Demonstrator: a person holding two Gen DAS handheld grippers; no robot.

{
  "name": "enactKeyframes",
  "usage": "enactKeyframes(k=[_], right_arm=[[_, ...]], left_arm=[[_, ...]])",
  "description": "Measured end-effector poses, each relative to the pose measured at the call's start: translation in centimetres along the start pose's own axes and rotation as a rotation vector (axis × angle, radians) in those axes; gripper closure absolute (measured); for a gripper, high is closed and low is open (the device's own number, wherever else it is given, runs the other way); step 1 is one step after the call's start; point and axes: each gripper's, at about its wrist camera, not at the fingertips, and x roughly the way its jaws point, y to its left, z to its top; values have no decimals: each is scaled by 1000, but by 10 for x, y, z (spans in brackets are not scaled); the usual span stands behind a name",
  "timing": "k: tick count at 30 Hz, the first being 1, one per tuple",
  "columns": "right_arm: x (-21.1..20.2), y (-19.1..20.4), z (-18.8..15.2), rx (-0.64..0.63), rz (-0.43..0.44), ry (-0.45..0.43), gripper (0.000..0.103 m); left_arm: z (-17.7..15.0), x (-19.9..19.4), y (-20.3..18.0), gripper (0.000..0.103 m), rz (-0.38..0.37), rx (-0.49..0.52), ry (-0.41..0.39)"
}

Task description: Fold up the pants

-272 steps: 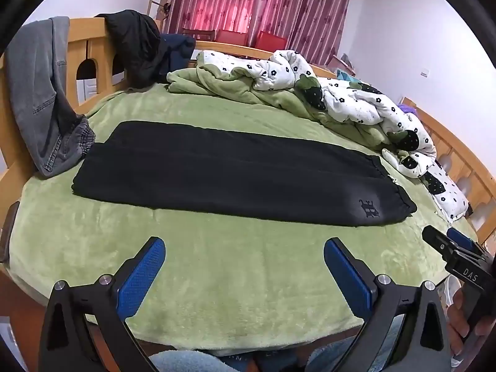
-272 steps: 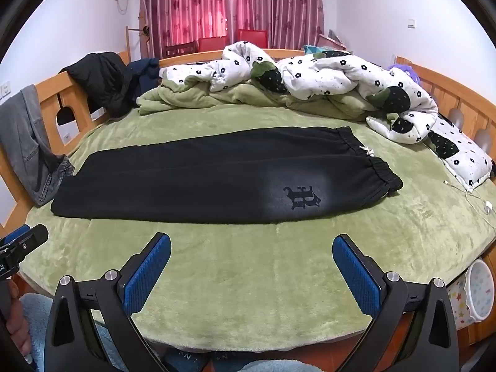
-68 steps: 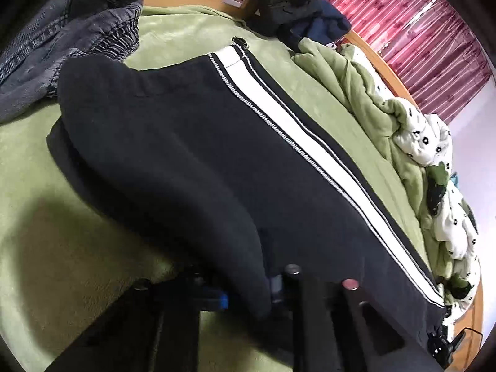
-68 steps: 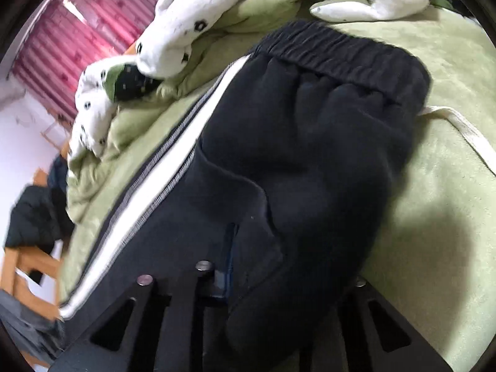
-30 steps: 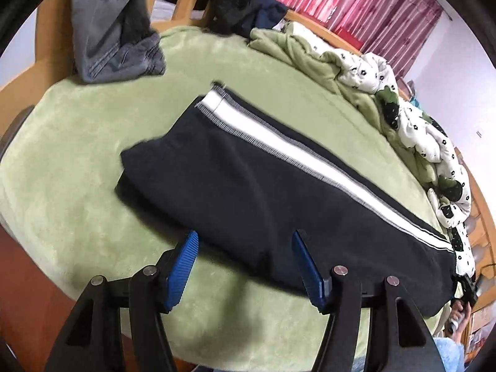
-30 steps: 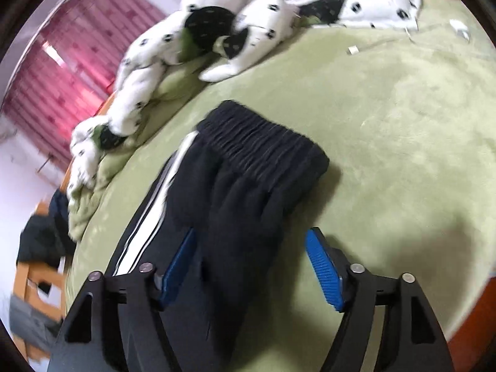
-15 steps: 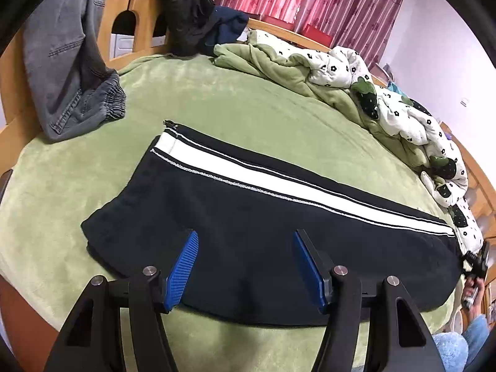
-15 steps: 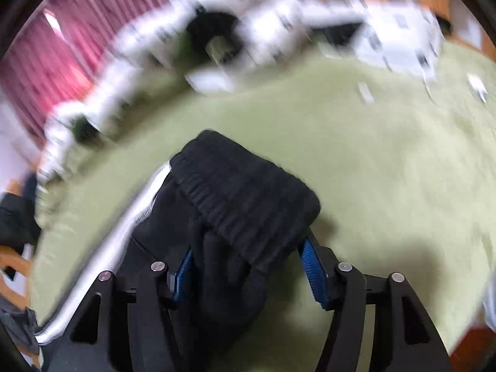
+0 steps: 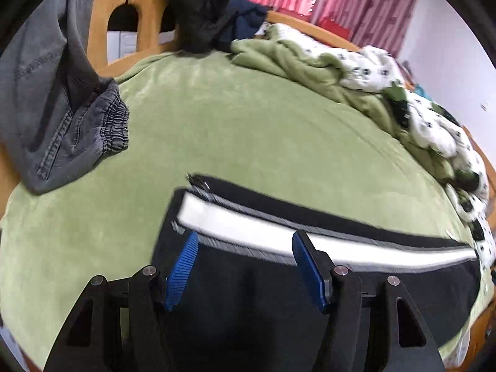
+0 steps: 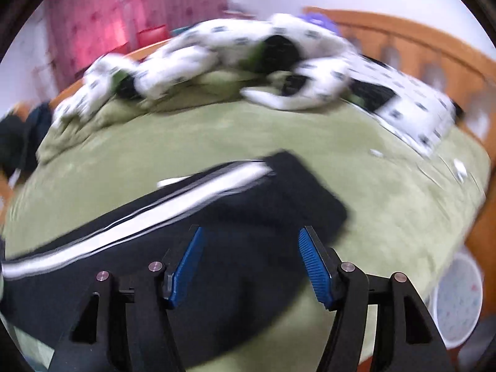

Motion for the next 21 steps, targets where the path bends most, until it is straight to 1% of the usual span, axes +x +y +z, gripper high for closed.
enactKeyframes(k=[2, 3, 5, 6, 8, 10, 12, 14, 16, 18, 19, 20, 21], right_arm=[[19, 41, 1, -81, 38, 22, 39], [32, 65, 2, -133, 69, 40, 39], [46, 101, 1, -213, 114, 59, 40], [59, 125, 2, -274, 144, 60, 40], [75, 156, 3, -356, 181, 60, 40], [94, 186, 6, -421, 223, 66, 40], [109, 213, 10, -477, 283, 74, 40], [122, 233, 11, -548, 329, 90, 40], [142, 251, 7, -629, 348, 151, 40], [163, 263, -3, -685, 340, 238, 40], [166, 266, -7, -708, 343, 259, 49], [163, 267, -10, -730, 365, 250, 66], [155, 267, -12, -758, 380, 217, 84]], left_arm=[[12, 22, 8, 44, 63, 6, 9], [16, 31, 13, 44, 76, 5, 14], [22, 42, 20, 44, 85, -10, 25], [24, 49, 24, 44, 72, -20, 30], [27, 57, 26, 44, 56, -19, 42], [28, 64, 27, 54, 32, -16, 55], [26, 67, 26, 56, 16, -28, 67], [25, 68, 27, 61, 24, -29, 54], [25, 67, 28, 70, 36, -28, 47], [23, 65, 32, 74, 28, -42, 39], [23, 64, 33, 76, 21, -46, 36], [22, 61, 34, 77, 11, -47, 34], [22, 58, 35, 79, 5, -46, 29]])
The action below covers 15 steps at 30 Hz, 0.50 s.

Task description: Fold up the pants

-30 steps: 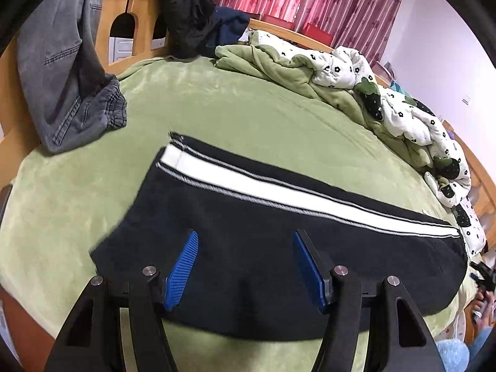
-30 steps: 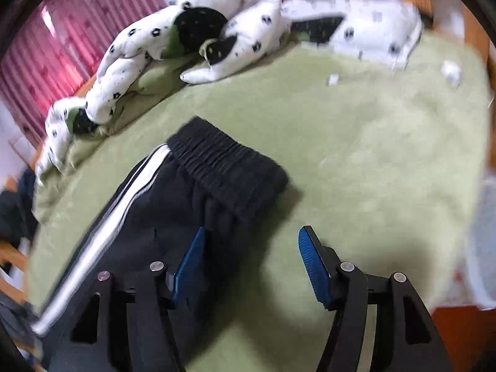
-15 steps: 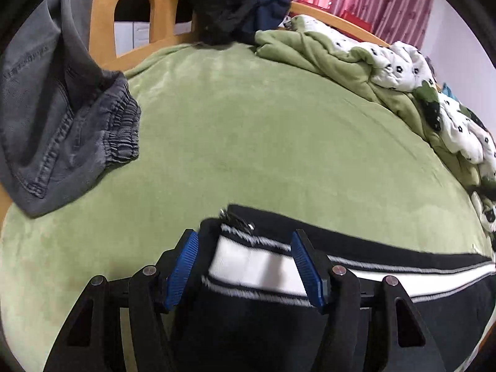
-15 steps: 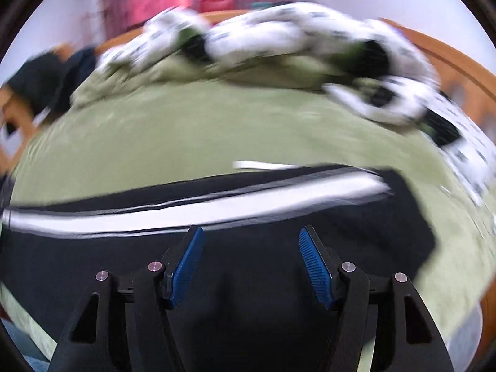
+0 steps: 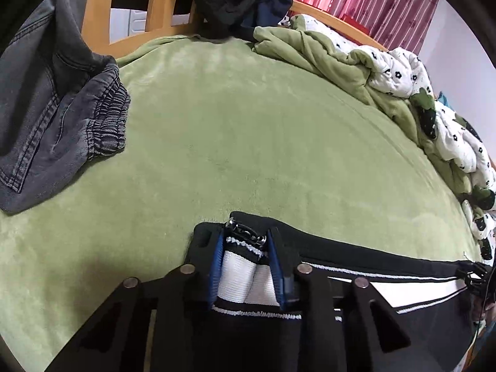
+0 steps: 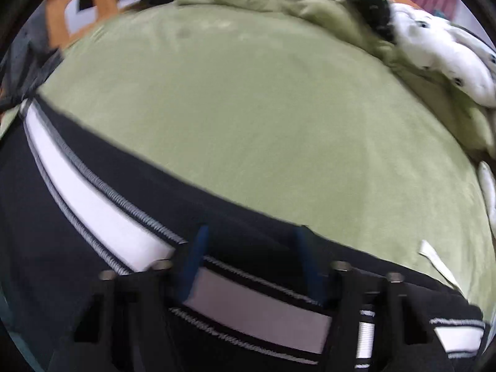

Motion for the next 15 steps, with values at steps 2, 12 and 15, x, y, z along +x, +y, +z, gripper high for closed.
enactKeyframes(k=[2, 12, 15], right_arm=[[-9, 9, -3, -31, -31, -12, 100], [4, 3, 7, 65, -46, -76, 100], [10, 1, 2, 123, -39, -94, 99]], left_arm=[[-1, -9, -2, 81, -13, 19, -24], [-2, 0, 11, 82, -1, -45, -21], [-3, 10, 14, 79, 6, -71, 10]])
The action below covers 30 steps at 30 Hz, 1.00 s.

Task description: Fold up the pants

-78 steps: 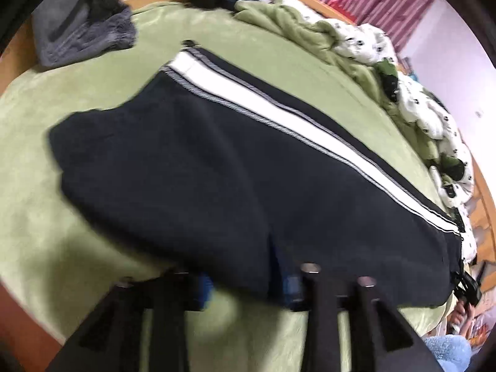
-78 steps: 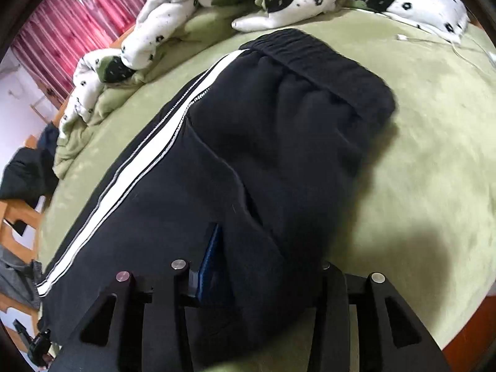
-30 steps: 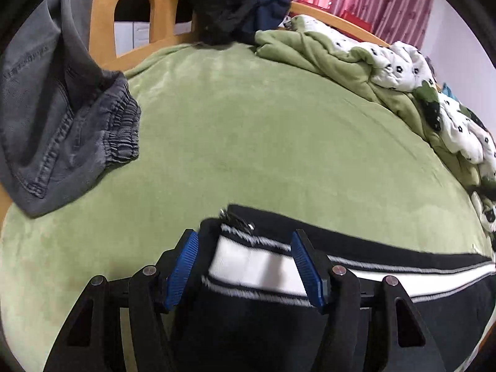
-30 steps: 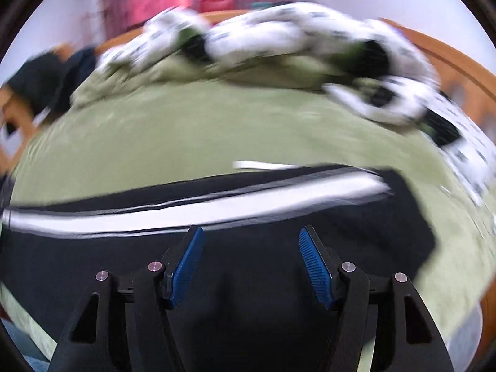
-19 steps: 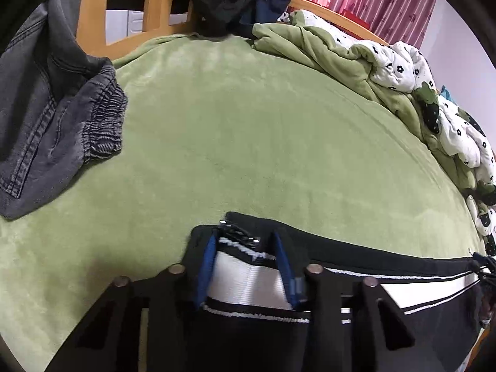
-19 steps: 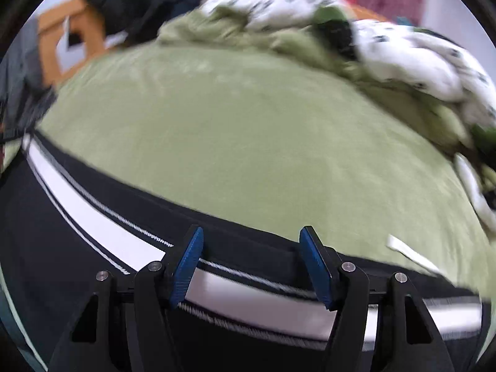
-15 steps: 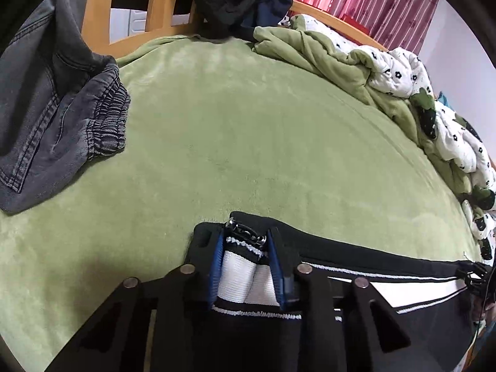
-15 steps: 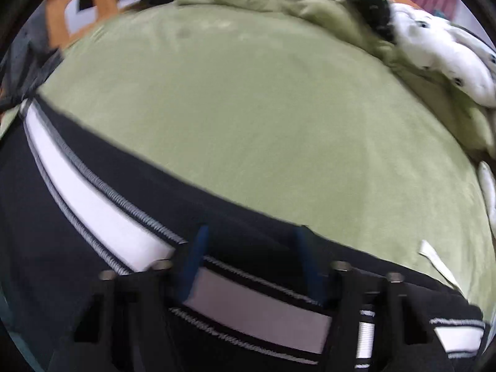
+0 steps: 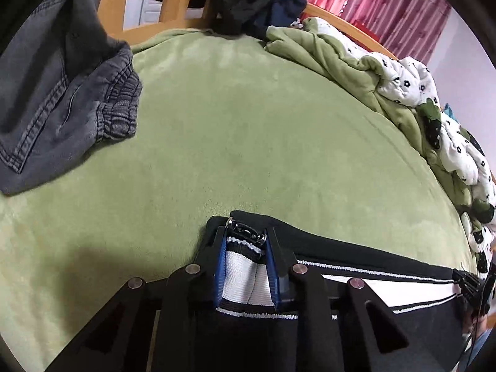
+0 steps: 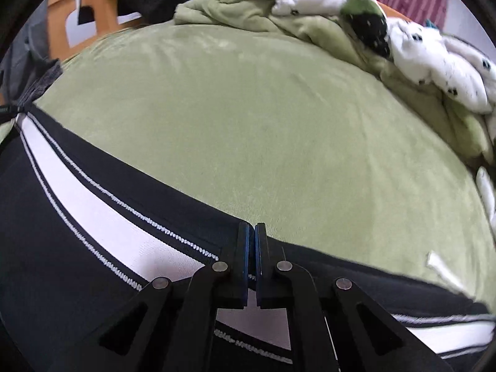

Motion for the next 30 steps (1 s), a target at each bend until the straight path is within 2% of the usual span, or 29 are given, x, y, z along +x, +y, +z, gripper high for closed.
enactKeyframes(k=[2, 4, 6, 7, 8, 9, 10, 12, 14, 16, 19, 22, 25, 27, 30], right_arm=[[-11, -9, -1, 69, 18, -11, 92], [-34, -23, -3, 117, -21, -59, 91], [-62, -42, -9, 166, -100, -130, 81], [-71, -49, -15, 187, -128, -142, 69], [-77, -58, -20, 207, -170, -140, 64], [-80, -67, -26, 221, -204, -129, 64], [-77, -77, -31, 230, -235, -102, 64], [-56, -95, -40, 266, -268, -22, 64], [-31, -103, -47, 287, -280, 50, 67], [-23, -101, -49, 270, -309, 15, 67], [-22, -103, -43, 293, -318, 21, 68], [-29, -109, -42, 334, -300, 20, 68], [-60, -109, -42, 462, -280, -47, 67], [-79, -100, -41, 502, -252, -66, 63], [-108, -76, -39, 512, -255, -76, 57]], left_arm=[[1, -4, -2, 74, 2, -9, 8], [1, -10, -2, 68, 10, -10, 14], [-1, -24, -5, 64, 34, 6, 3], [-3, -31, -7, 63, 32, 17, -14], [-7, -40, -12, 60, 18, 40, -41], [-10, -45, -17, 50, 6, 56, -56], [-12, -48, -23, 45, -12, 72, -72], [-17, -45, -36, 45, -32, 114, -88], [-19, -24, -50, 45, 21, 163, -59], [-20, -4, -50, 45, 73, 159, -16], [-19, 3, -45, 45, 71, 139, -10], [-16, -9, -45, 45, 60, 132, 4], [-23, -31, -42, 45, 15, 103, 14], [-33, -50, -40, 45, -4, 98, 18], [-54, -78, -32, 45, -38, 84, 11]])
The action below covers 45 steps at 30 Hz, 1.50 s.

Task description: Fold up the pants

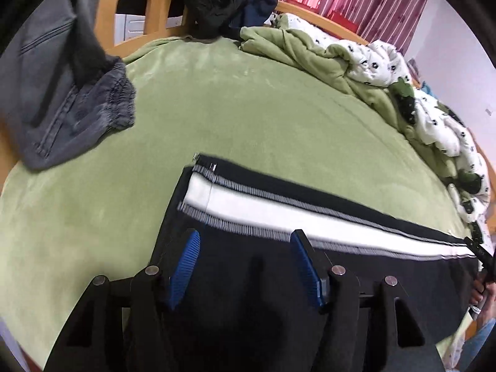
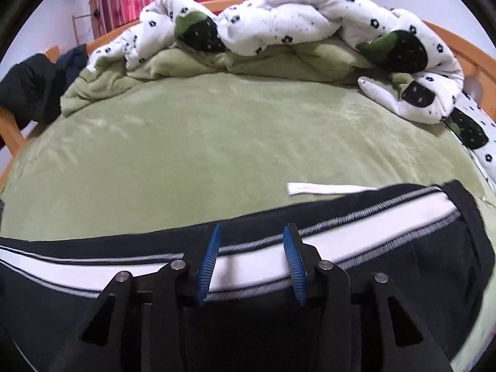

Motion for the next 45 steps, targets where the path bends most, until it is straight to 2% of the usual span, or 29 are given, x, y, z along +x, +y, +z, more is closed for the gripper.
enactKeyframes(k=[3, 6, 10, 15, 21, 24, 25, 26, 27, 30, 32, 34, 37, 40, 44, 45], right_arm=[[-37, 19, -12, 5, 26, -9, 48], [-81, 38, -32, 37, 77, -51, 47], [-119, 61, -54, 16, 45, -104, 47], [-142, 80, -65, 22, 116, -32, 47], [-165, 98, -80, 22, 134, -19, 47], [-167, 99, -90, 45, 162, -30, 47], [-164, 98, -94, 52, 162, -34, 47], [-162, 98, -97, 56, 160, -33, 47], [-157, 98, -102, 60, 158, -25, 47], [-149, 99, -114, 23, 153, 0, 47], [-147, 98, -122, -20, 124, -14, 47], [-144, 93, -126, -44, 99, -24, 47], [-139, 83, -128, -27, 95, -16, 47], [-136, 69, -129, 17, 95, -14, 47], [-129, 57, -131, 23, 101, 6, 47], [-129, 54, -133, 12, 82, 2, 47]], left_arm=[[-24, -23, 10, 45, -42, -30, 18], [-54, -44, 25, 45, -99, -79, 22], [-91, -59, 44, 45, -178, -107, 33], [-115, -49, 68, 45, -193, -190, 45], [-105, -20, 91, 45, -270, -303, 4], [-93, -13, 90, 47, -261, -319, -11], [-90, -12, 90, 54, -260, -321, -19], [-85, -11, 91, 68, -227, -320, -35], [-82, -12, 93, 88, -200, -312, -48], [-79, -24, 100, 88, -261, -274, -75], [-82, -24, 97, 88, -237, -248, -75], [-87, -12, 95, 79, -180, -256, -49], [-91, -7, 104, 70, -215, -350, -74], [-83, -3, 104, 60, -232, -396, -56], [-69, 1, 102, 63, -183, -459, -27], [-63, -1, 101, 68, -149, -459, -27]])
